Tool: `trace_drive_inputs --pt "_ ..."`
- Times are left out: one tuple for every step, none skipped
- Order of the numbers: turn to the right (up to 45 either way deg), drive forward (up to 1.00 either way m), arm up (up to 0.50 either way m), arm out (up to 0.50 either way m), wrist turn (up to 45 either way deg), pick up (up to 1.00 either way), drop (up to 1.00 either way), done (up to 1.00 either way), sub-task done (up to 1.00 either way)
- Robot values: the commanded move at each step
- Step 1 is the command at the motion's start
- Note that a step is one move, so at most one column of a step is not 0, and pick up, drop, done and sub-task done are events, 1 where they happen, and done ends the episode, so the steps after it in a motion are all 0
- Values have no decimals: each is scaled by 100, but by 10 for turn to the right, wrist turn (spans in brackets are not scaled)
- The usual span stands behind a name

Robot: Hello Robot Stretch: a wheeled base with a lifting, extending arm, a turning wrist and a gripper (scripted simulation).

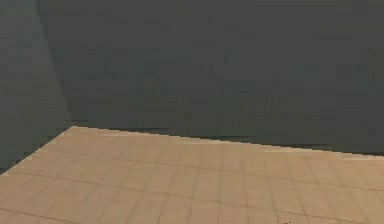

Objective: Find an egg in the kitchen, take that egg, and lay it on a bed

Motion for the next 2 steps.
trace_drive_inputs --pt "0 50 0 0 0 0 0 0 0" --pt "-90 0 0 0 0 0 0 0 0"
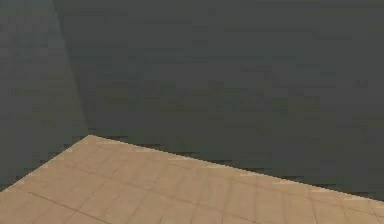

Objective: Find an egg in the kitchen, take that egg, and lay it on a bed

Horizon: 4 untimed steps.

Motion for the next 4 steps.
trace_drive_inputs --pt "0 80 0 0 0 0 0 0 0" --pt "450 0 0 0 0 0 0 0 0" --pt "120 0 0 0 0 0 0 0 0" --pt "0 40 0 0 0 0 0 0 0"
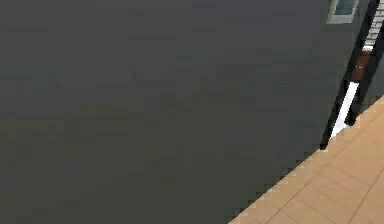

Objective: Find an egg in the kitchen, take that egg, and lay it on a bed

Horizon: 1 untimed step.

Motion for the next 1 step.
trace_drive_inputs --pt "450 0 0 0 0 0 0 0 0"
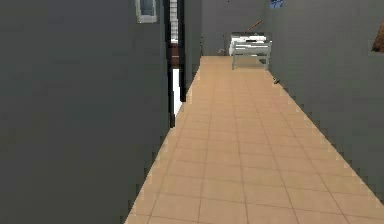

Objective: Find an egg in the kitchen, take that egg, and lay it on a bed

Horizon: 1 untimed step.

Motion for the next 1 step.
trace_drive_inputs --pt "30 0 0 0 0 0 0 0 0"
